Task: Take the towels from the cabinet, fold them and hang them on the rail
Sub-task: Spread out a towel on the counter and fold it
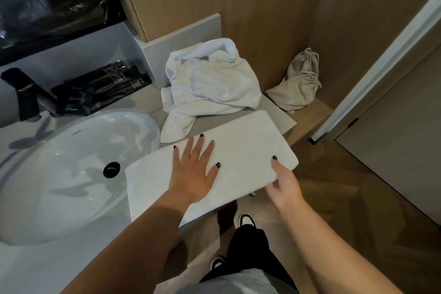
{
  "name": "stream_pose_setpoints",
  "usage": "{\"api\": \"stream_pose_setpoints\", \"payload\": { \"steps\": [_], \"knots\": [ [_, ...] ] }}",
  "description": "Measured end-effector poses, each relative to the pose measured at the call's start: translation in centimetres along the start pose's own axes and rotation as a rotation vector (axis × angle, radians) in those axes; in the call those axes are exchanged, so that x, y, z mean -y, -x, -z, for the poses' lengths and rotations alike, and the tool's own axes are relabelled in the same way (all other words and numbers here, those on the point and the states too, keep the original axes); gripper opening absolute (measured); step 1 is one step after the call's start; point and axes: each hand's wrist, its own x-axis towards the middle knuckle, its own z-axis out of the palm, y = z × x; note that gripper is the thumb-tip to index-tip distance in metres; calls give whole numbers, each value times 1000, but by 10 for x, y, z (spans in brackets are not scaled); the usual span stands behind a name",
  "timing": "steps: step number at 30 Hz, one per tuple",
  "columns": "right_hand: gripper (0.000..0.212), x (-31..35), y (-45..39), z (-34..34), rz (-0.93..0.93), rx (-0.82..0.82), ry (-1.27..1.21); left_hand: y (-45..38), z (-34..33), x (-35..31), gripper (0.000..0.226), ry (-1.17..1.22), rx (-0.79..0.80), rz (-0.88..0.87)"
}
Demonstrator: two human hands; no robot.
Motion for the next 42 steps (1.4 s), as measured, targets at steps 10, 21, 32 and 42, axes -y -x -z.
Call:
{"api": "stream_pose_setpoints", "payload": {
  "steps": [10, 21, 32, 42],
  "knots": [
    [49, 30, -7, -17, 388, -446, 618, 0, -10, 5, 74, 70, -85, 20],
    [73, -19, -59, -66, 980, 491, 2248, 6, -13, 24, 75, 118, -174, 136],
    [90, 16, -73, -62, 918, 344, 2369, 61, -14, 88, 77, 192, -109, 338],
    [88, 11, -36, -44, 824, 64, 1872, 89, -17, 56, 64, 139, -290, 267]
  ]
}}
